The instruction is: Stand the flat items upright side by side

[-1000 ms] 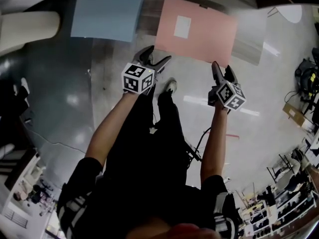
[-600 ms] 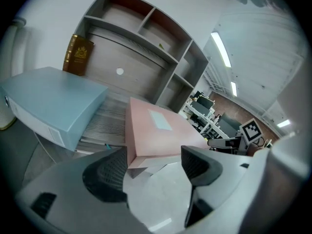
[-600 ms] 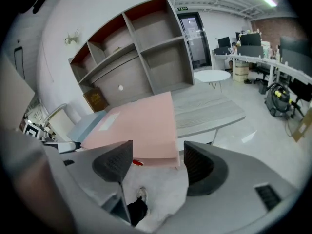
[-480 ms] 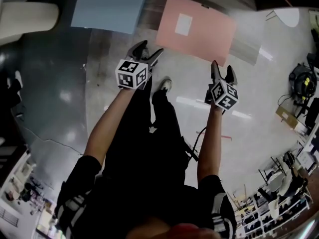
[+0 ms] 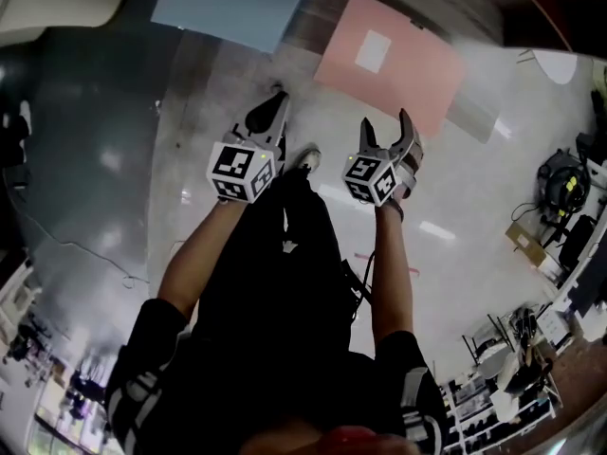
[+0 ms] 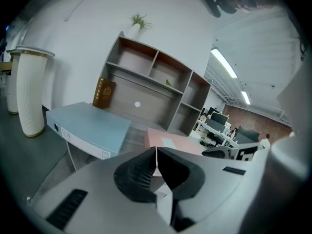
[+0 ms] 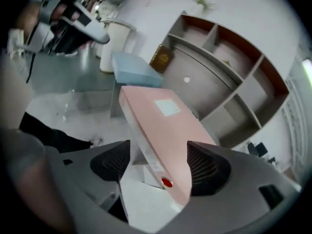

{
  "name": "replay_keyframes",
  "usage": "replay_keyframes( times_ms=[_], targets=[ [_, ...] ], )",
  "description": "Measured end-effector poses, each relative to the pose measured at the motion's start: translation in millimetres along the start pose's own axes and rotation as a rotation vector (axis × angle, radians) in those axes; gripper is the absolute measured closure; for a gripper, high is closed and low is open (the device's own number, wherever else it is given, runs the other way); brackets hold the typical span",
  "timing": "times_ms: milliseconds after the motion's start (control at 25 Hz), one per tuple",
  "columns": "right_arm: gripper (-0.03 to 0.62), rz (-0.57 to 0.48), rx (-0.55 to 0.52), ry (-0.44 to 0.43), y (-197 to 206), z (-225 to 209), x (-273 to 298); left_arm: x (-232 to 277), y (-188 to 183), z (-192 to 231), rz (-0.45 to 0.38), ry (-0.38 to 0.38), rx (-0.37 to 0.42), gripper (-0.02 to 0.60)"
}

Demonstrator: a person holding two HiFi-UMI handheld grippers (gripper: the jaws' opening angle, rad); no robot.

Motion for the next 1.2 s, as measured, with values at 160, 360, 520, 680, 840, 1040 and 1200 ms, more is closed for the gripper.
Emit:
replay_keyframes(
  times_ms=[160, 360, 520, 680, 840, 1040, 1200],
  targets=[
    [0.226, 0.073, -0.299, 0.066, -20, 25, 28, -20, -4, -5, -0.037, -0.004, 0.000, 0.552],
    [0.203, 0.111, -0.483, 0.113, -28, 43, 62, -35, 3, 2, -0.055, -0.029, -0.059, 0.552],
    [0.181, 0.119, -0.555, 0.172, -32, 45, 79, -40, 9, 16, -0.066, -0.046, -0.096, 0.552],
    [0.171, 0.128, -0.562, 0.203, -48, 42, 87, -42, 7, 32, -0.075, -0.062, -0.118, 0.552],
    [0.171, 0.175, -0.527, 0.232, -53, 37, 96, -46, 7, 39, -0.079, -0.075, -0.139, 0.552],
    [0.172, 0.161, -0.527, 0.271, -53, 32, 100, -41, 4, 41, -0.085, -0.067, -0.131, 0.552],
    [0.175, 0.104, -0.506, 0.244, -62, 27, 90, -40, 1, 43, -0.085, -0.057, -0.127, 0.552]
  ],
)
Point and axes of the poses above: the fingertips, and each gripper's own axes: x forward along the fingers, z to its left, y out of its underside, the point moved 5 cm from there along -x, backward along the fingers, and after that the axes turned 8 degrees about -y, right-handed, at the moved point
